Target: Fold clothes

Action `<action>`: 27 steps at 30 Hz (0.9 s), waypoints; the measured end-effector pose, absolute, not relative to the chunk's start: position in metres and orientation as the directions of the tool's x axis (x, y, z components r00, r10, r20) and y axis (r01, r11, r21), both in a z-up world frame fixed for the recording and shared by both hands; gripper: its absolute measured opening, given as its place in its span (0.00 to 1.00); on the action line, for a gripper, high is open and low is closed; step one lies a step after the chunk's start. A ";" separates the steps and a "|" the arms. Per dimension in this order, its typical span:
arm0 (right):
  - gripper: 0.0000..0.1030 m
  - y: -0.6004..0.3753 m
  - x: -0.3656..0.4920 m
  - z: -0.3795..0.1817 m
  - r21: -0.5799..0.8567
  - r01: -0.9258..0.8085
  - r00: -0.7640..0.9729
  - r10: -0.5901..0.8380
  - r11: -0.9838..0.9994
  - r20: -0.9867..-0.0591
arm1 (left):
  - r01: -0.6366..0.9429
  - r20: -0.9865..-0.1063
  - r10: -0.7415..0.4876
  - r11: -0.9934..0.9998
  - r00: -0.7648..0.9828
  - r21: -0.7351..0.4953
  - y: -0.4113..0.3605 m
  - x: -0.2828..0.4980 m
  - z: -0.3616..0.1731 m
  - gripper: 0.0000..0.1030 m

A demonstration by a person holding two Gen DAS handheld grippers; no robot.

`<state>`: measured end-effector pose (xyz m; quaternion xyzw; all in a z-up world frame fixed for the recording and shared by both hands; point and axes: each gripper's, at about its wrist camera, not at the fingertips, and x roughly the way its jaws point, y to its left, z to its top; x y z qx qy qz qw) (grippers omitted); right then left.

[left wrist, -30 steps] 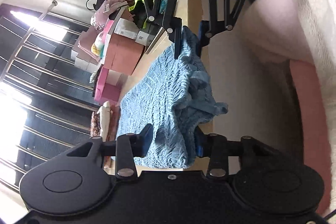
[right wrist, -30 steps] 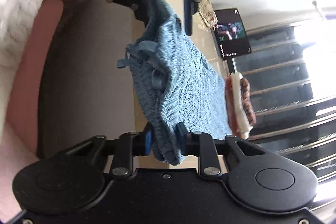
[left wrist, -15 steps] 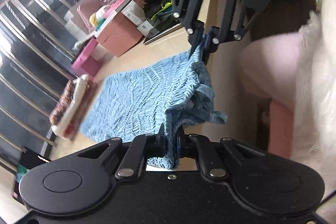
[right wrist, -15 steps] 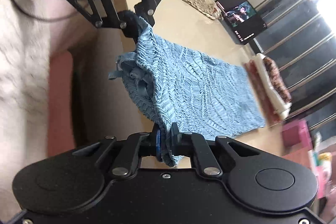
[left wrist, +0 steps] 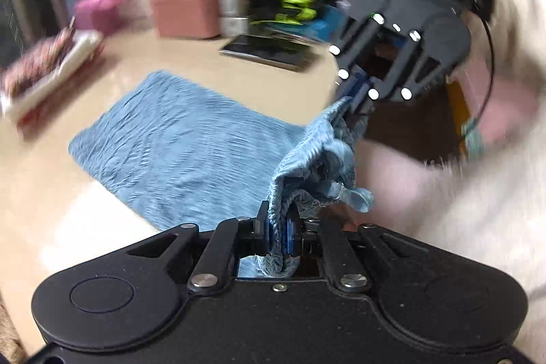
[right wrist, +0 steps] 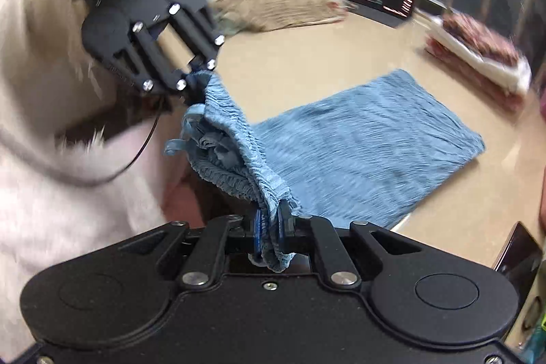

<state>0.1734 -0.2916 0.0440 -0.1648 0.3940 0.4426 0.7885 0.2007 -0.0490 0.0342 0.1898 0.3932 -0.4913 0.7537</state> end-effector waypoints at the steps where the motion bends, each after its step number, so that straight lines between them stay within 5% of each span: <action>1: 0.09 -0.296 0.194 0.043 0.139 -0.809 0.277 0.579 0.571 -0.767 | 0.871 -0.784 -0.595 0.465 0.175 -0.159 -0.049 0.222 0.031 0.09; 3: 0.10 -0.303 0.234 0.032 0.262 -0.752 0.214 0.600 0.604 -0.771 | 0.804 -0.793 -0.600 0.522 0.109 -0.284 -0.048 0.265 0.012 0.12; 7: 0.16 -0.329 0.291 -0.012 0.494 -0.544 0.174 0.667 0.678 -0.725 | 0.616 -0.735 -0.671 0.622 0.101 -0.483 -0.030 0.316 -0.029 0.40; 8: 0.26 -0.339 0.297 -0.021 0.558 -0.489 0.175 0.703 0.670 -0.689 | 0.577 -0.698 -0.708 0.614 0.103 -0.538 -0.022 0.320 -0.035 0.46; 10: 0.47 -0.360 0.298 -0.035 0.668 -0.388 0.187 0.763 0.636 -0.618 | 0.500 -0.617 -0.779 0.580 0.112 -0.643 -0.004 0.324 -0.045 0.50; 15: 0.50 -0.382 0.282 -0.050 0.771 -0.327 0.207 0.837 0.547 -0.506 | 0.471 -0.521 -0.839 0.528 0.158 -0.707 0.012 0.307 -0.057 0.52; 18: 0.50 -0.379 0.273 -0.054 0.762 -0.353 0.227 0.840 0.543 -0.493 | 0.489 -0.506 -0.839 0.533 0.200 -0.691 0.010 0.299 -0.059 0.48; 21: 0.48 -0.370 0.267 -0.056 0.726 -0.387 0.246 0.823 0.568 -0.513 | 0.506 -0.488 -0.839 0.538 0.241 -0.674 0.008 0.290 -0.062 0.27; 23: 0.29 -0.364 0.263 -0.055 0.685 -0.425 0.263 0.805 0.592 -0.532 | 0.498 -0.471 -0.836 0.547 0.282 -0.674 0.015 0.286 -0.062 0.08; 25: 0.15 -0.361 0.258 -0.052 0.639 -0.468 0.289 0.789 0.611 -0.542 | 0.498 -0.438 -0.840 0.543 0.321 -0.676 0.020 0.282 -0.059 0.06; 27: 0.13 -0.362 0.254 -0.045 0.629 -0.485 0.318 0.793 0.607 -0.520 | 0.516 -0.404 -0.848 0.530 0.345 -0.672 0.022 0.279 -0.052 0.06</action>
